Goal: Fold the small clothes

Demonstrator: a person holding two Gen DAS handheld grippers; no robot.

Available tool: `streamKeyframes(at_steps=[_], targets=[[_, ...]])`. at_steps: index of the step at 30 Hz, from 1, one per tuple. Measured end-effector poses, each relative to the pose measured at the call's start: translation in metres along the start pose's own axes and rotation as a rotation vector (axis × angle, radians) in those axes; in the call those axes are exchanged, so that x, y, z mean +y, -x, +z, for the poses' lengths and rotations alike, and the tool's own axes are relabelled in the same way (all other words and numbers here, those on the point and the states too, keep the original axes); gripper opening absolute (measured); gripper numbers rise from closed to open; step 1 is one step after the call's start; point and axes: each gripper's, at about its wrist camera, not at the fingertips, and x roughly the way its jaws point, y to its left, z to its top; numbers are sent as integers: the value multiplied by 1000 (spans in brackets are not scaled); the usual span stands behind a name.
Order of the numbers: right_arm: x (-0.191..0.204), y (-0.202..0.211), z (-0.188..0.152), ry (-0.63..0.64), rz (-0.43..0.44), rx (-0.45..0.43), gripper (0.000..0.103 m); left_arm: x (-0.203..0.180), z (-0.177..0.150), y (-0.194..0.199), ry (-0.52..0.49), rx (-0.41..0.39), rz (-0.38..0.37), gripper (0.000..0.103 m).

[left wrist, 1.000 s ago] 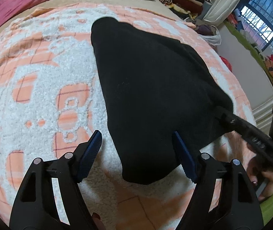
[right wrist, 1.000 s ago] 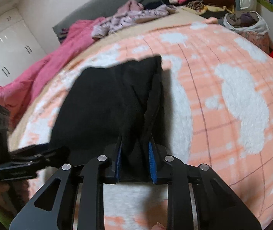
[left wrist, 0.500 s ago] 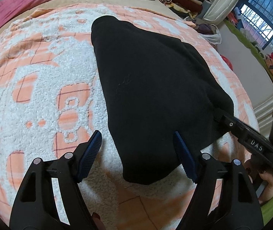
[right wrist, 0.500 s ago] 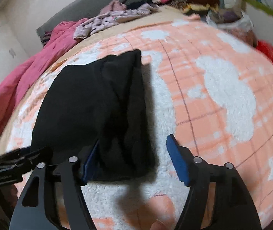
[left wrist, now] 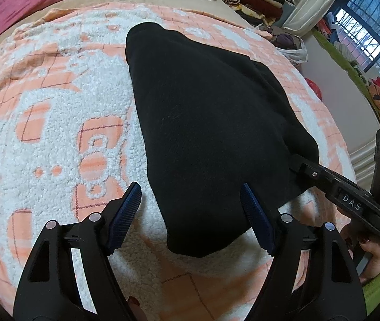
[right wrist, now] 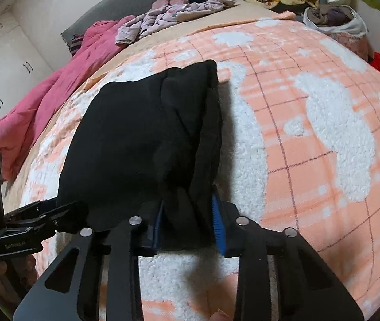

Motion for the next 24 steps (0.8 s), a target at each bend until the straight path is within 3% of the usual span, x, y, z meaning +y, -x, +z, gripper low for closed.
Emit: streamKeyframes(at_steps=[4,7,11,14,16,19,24], targets=[[7,14,0,14,26,-48,26,-3,1,16,-10,-55,-23,69],[-2,4,-4,-34,13,-19,26,1,2,5,-4,-4,8,68],[-10,-2,-5,-87,26,-2,33,11,1,-7,39,33,-27,68],[-7,4,-4,-80,21,-12,41,10,0,-2,33,21,-29,67],[-2,12,-4,-69,8,-33,55,8,1,6,27,6,-36,67],[3,26,-4,-59,4,-84,69,6,2,15,19,-18,-35,67],[9,46,1,-40,-19,-140,86,6,5,24,22,-37,-36,67]])
